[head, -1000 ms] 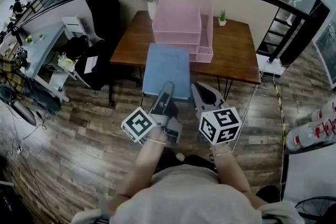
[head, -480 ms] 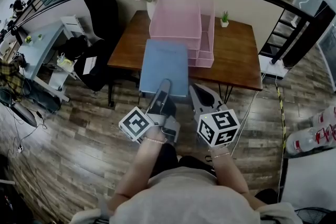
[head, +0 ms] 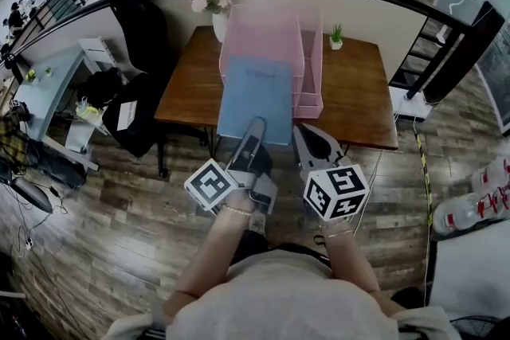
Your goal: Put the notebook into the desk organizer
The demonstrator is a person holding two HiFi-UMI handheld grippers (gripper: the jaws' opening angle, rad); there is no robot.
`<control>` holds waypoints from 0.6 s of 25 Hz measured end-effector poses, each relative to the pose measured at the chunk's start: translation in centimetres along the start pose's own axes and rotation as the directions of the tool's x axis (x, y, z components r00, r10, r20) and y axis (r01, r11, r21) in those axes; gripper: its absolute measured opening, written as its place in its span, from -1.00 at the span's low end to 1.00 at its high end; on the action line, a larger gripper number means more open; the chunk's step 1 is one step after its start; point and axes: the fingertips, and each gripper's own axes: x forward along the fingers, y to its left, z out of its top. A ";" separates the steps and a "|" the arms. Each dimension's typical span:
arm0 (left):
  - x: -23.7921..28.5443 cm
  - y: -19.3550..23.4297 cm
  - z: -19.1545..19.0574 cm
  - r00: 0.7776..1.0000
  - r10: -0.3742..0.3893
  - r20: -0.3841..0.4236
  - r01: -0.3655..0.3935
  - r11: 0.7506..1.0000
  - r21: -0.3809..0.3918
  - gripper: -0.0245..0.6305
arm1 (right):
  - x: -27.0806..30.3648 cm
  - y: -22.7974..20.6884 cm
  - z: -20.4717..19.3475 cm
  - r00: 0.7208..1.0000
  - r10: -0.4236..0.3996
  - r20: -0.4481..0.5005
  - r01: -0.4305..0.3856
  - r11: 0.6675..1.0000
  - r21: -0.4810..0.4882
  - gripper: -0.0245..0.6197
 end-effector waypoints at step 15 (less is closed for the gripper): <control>6.9 4.9 5.4 0.998 -0.007 -0.067 0.003 0.998 -0.063 -0.70 | 7.8 -3.4 1.6 0.994 -0.103 0.025 0.103 0.995 -0.011 -0.90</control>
